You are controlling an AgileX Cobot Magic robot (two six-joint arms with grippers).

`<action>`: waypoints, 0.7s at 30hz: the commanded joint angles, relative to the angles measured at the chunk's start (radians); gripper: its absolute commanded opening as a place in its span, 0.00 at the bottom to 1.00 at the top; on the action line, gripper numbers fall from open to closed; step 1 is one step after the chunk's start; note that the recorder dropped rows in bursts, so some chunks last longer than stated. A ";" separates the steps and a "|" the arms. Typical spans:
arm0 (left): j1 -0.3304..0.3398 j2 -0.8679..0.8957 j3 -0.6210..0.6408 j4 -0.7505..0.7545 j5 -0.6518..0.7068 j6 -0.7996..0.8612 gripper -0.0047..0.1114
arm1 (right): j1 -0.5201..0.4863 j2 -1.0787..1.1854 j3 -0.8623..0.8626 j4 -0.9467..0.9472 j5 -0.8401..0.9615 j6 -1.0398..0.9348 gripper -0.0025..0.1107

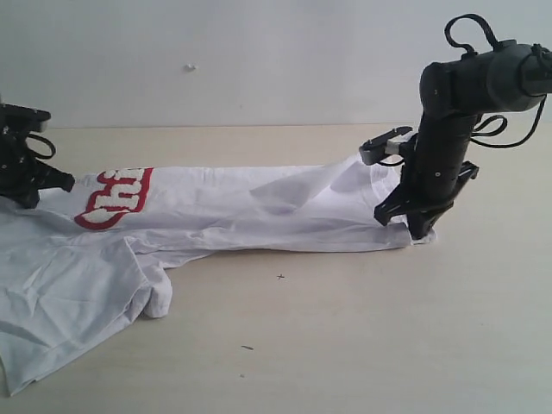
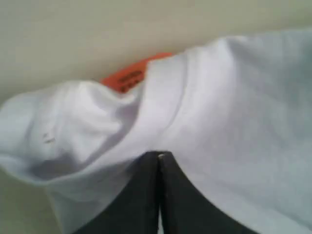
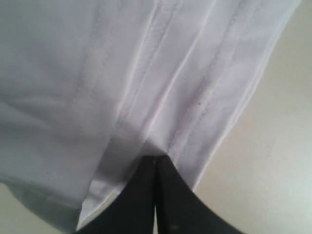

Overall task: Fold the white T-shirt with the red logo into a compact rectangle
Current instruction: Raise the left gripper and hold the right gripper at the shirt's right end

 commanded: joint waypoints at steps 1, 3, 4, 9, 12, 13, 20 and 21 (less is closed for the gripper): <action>0.044 -0.036 0.005 -0.109 -0.089 0.008 0.04 | -0.007 -0.003 0.007 -0.080 0.030 0.018 0.02; 0.048 -0.036 0.005 -0.109 -0.103 0.008 0.04 | -0.007 -0.003 0.007 -0.080 0.028 0.018 0.02; 0.051 -0.032 0.005 -0.109 -0.104 0.008 0.04 | -0.007 -0.003 0.007 -0.080 0.028 0.016 0.02; 0.044 -0.045 0.005 -0.122 -0.101 0.022 0.04 | -0.007 -0.027 0.007 -0.046 0.023 0.009 0.02; 0.027 -0.092 0.005 -0.188 -0.115 0.102 0.04 | -0.007 -0.079 0.007 0.001 -0.001 -0.021 0.02; 0.024 -0.111 0.005 -0.224 -0.115 0.150 0.04 | -0.007 -0.101 0.007 0.028 -0.016 -0.041 0.02; 0.003 -0.147 0.005 -0.533 -0.009 0.553 0.04 | -0.007 -0.214 0.007 0.145 -0.020 -0.068 0.02; -0.003 -0.147 0.010 -0.633 0.031 0.651 0.04 | -0.007 -0.220 0.007 0.204 -0.035 -0.082 0.02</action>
